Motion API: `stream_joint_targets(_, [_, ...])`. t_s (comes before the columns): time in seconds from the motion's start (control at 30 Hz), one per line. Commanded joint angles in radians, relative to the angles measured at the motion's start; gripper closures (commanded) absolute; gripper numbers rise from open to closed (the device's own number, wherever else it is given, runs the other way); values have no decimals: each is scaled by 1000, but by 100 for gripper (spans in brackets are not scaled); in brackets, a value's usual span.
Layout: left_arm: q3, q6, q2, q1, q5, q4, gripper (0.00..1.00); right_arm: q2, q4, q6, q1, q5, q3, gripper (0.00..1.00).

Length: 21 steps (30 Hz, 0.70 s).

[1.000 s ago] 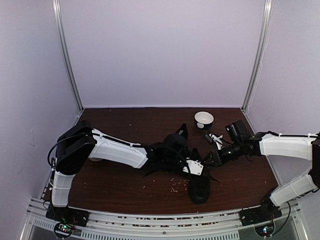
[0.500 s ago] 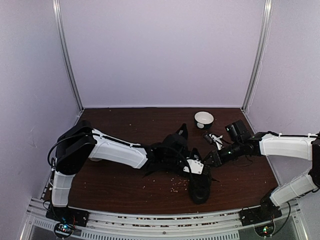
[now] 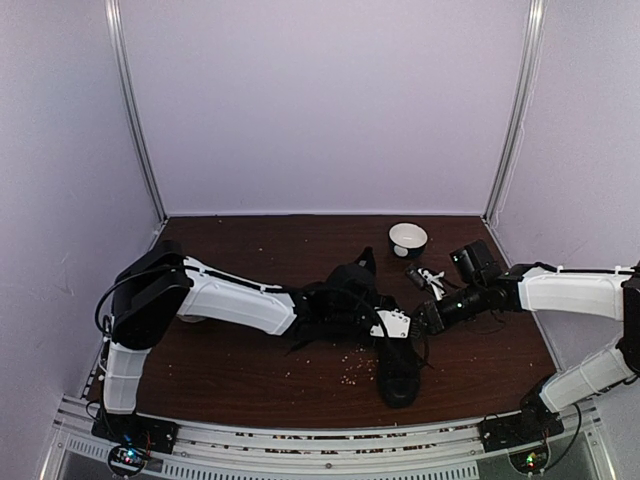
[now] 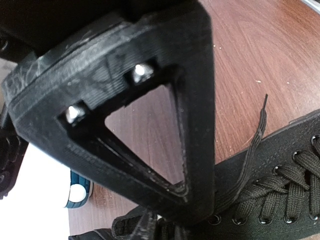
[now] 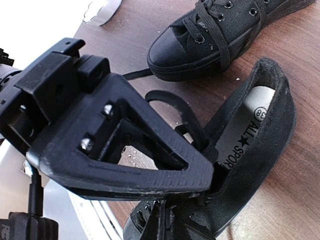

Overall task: Tie the shoes
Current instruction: Tie the loops with the shoelace on the shoe.

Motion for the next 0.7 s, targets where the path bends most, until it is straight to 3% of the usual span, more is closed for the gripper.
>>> stream_joint_targets(0.0, [29,-24,14,8,-9,25,91,1,10,-10,-4,-34,25,100])
stream_joint_targets(0.07, [29,-21,15,8,-1,18,97,1,10,-7,-4,-33,28,100])
stream_joint_targets(0.17, [27,-21,15,8,-3,14,100,-9,30,16,-10,-30,25,81])
stream_joint_targets(0.27, [21,-35,15,8,-15,26,100,-45,72,53,-41,-36,5,75])
stream_joint_targets(0.4, [9,-61,7,8,-16,50,100,-71,107,100,-89,-22,-25,80])
stream_joint_targets(0.67, [1,-78,2,9,-10,56,100,24,174,131,-105,-40,-47,91])
